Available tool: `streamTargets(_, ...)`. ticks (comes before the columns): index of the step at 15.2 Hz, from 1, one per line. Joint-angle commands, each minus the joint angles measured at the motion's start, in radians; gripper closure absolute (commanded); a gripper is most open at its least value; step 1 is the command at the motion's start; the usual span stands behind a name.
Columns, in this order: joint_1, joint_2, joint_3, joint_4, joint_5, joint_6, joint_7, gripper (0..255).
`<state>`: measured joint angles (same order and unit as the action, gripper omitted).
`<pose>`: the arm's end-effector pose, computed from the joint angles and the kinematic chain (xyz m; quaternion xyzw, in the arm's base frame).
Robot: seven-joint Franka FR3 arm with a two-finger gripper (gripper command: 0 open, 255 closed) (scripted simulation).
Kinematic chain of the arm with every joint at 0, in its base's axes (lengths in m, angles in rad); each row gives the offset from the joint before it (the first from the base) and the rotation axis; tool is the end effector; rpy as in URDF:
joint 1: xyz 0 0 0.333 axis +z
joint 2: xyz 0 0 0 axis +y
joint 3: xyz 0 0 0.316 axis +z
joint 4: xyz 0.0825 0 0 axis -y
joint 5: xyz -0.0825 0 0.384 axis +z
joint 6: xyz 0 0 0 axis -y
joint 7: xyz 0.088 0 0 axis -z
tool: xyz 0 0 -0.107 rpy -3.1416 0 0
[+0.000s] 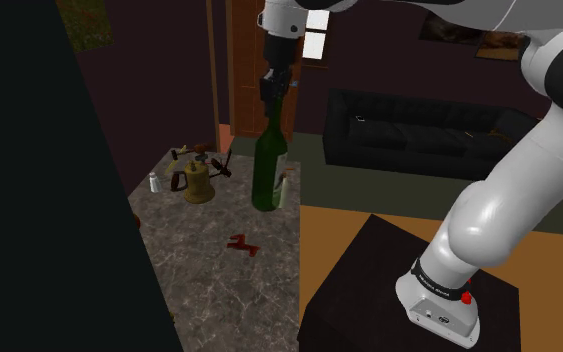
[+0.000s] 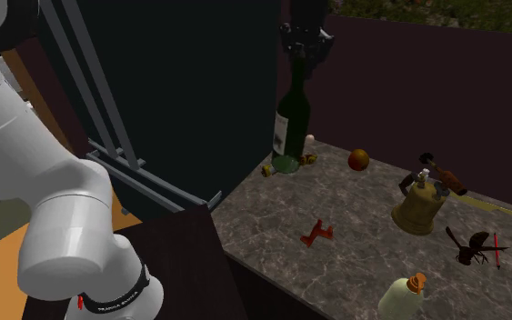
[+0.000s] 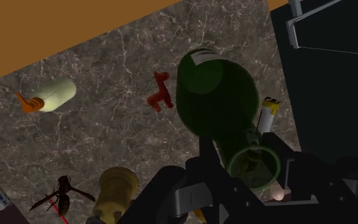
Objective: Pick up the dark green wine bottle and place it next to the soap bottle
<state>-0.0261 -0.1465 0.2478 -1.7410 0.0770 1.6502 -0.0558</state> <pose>0.5002 0.1300 0.6267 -0.9902 -0.1354 -0.0239 0.0226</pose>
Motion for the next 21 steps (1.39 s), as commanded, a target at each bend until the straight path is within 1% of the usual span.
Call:
streamTargets(1,-0.02,-0.002,-0.028,-0.007,-0.001,0.002,-0.05,255)
streamTargets(6,-0.071,0.021,-0.097,0.018,-0.009,-0.007,-0.167,255)
streamTargets(10,-0.111,0.058,-0.148,0.06,-0.015,-0.018,-0.258,255)
streamTargets(15,-0.163,0.127,-0.207,0.143,-0.019,-0.037,-0.367,255)
streamTargets(19,-0.206,0.201,-0.249,0.235,-0.017,-0.061,-0.452,255)
streamTargets(21,-0.206,0.193,-0.249,0.198,-0.017,-0.032,-0.453,255)
